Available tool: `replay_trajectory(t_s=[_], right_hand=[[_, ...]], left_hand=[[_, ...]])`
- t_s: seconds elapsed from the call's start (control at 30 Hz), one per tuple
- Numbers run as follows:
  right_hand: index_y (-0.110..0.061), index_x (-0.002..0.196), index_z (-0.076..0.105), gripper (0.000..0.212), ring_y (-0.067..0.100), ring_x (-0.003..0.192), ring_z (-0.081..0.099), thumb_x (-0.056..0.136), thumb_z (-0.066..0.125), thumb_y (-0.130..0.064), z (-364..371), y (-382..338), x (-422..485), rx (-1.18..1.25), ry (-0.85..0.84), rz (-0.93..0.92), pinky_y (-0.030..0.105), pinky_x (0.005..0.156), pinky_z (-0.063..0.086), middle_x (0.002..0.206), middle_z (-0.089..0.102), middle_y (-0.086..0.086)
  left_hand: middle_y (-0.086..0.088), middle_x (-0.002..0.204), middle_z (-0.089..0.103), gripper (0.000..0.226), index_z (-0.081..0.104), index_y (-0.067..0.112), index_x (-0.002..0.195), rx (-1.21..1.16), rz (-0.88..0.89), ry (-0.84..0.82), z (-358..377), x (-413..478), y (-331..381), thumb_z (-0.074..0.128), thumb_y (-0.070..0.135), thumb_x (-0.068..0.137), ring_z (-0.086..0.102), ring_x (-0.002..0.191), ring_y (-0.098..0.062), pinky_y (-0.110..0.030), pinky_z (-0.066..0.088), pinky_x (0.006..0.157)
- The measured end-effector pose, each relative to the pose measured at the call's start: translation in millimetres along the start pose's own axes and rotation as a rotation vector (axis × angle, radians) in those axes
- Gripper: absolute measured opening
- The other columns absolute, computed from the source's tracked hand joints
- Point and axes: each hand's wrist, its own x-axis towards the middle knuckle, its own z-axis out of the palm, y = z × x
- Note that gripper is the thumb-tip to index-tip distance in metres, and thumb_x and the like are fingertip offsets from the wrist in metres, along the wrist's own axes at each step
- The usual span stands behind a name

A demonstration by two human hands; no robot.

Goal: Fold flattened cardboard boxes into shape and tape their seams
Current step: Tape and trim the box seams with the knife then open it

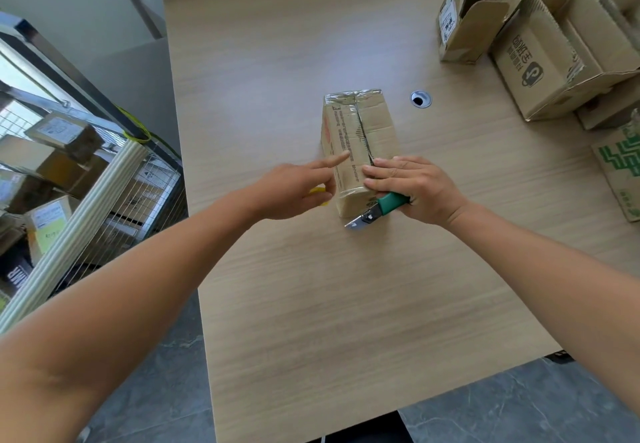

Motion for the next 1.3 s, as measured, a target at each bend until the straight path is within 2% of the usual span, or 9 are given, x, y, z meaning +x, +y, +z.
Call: replay_trajectory(t_s=[0.1,0.2,0.27,0.33,0.4,0.47,0.7,1.07,1.3], right_hand=[[-0.018,0.125,0.073,0.052,0.020,0.132,0.058,0.078,0.078,0.004,-4,1,4,0.002,-0.012,0.006,0.045,0.104,0.050,0.140,0.062,-0.002],[-0.008,0.125,0.071,0.053,0.027,0.134,0.056,0.075,0.080,0.008,-15,-13,3,0.062,-0.004,0.135,0.049,0.104,0.051,0.138,0.064,0.006],[-0.007,0.121,0.072,0.040,0.023,0.126,0.063,0.082,0.079,0.000,-18,-49,-5,0.177,0.207,0.378,0.044,0.100,0.053,0.128,0.070,0.006],[-0.022,0.105,0.072,0.013,0.015,0.091,0.072,0.092,0.074,-0.026,-12,-106,-12,0.423,0.456,0.780,0.037,0.080,0.058,0.097,0.076,-0.006],[-0.031,0.094,0.064,0.015,0.022,0.068,0.071,0.094,0.067,-0.045,-6,-155,-9,0.812,0.424,1.114,0.039,0.060,0.057,0.080,0.073,0.000],[-0.038,0.099,0.057,0.011,0.033,0.058,0.071,0.097,0.061,-0.048,0,-181,-6,1.079,0.262,1.262,0.038,0.049,0.055,0.081,0.072,0.006],[-0.034,0.095,0.053,0.014,0.032,0.049,0.066,0.104,0.045,-0.040,4,-181,14,0.971,0.064,1.258,0.036,0.043,0.054,0.089,0.064,0.007],[-0.029,0.107,0.054,0.016,0.028,0.046,0.065,0.106,0.042,-0.040,-5,-181,22,0.881,0.078,1.252,0.034,0.042,0.053,0.091,0.065,0.006],[-0.025,0.101,0.055,0.019,0.030,0.047,0.067,0.106,0.041,-0.037,-10,-171,28,0.885,-0.078,1.273,0.032,0.042,0.053,0.095,0.065,0.009]], left_hand=[[0.030,0.159,0.023,0.006,0.054,0.023,0.096,-0.041,0.037,-0.035,-2,7,-5,0.057,0.027,0.100,0.047,0.076,0.025,-0.026,0.035,0.073],[0.034,0.157,0.023,0.006,0.054,0.023,0.096,-0.092,0.024,-0.048,-1,10,-7,0.056,0.027,0.100,0.053,0.089,0.013,-0.021,0.033,0.075],[0.036,0.157,0.022,0.006,0.054,0.025,0.096,-0.116,0.017,-0.049,1,11,-7,0.056,0.028,0.100,0.057,0.105,0.001,-0.022,0.035,0.078],[0.035,0.157,0.022,0.007,0.054,0.024,0.095,-0.139,0.016,-0.046,3,11,-7,0.056,0.028,0.100,0.058,0.108,-0.004,-0.024,0.037,0.079],[0.033,0.157,0.024,0.008,0.054,0.023,0.094,-0.149,0.020,-0.035,4,11,-7,0.057,0.028,0.100,0.056,0.104,0.000,-0.023,0.036,0.078],[0.032,0.158,0.024,0.009,0.054,0.023,0.092,-0.143,0.023,-0.031,4,10,-7,0.058,0.028,0.099,0.053,0.099,0.004,-0.021,0.035,0.074],[0.031,0.157,0.021,0.018,0.048,0.024,0.085,-0.101,0.008,-0.027,1,11,-2,0.060,0.026,0.098,0.061,0.106,-0.014,-0.030,0.046,0.080],[0.027,0.159,0.021,0.018,0.048,0.020,0.086,-0.087,0.009,-0.008,3,13,-2,0.061,0.026,0.098,0.061,0.112,-0.016,-0.032,0.046,0.082],[0.027,0.160,0.022,0.017,0.047,0.025,0.086,-0.037,-0.011,0.001,5,13,-1,0.059,0.028,0.098,0.049,0.087,-0.005,-0.026,0.032,0.070]])
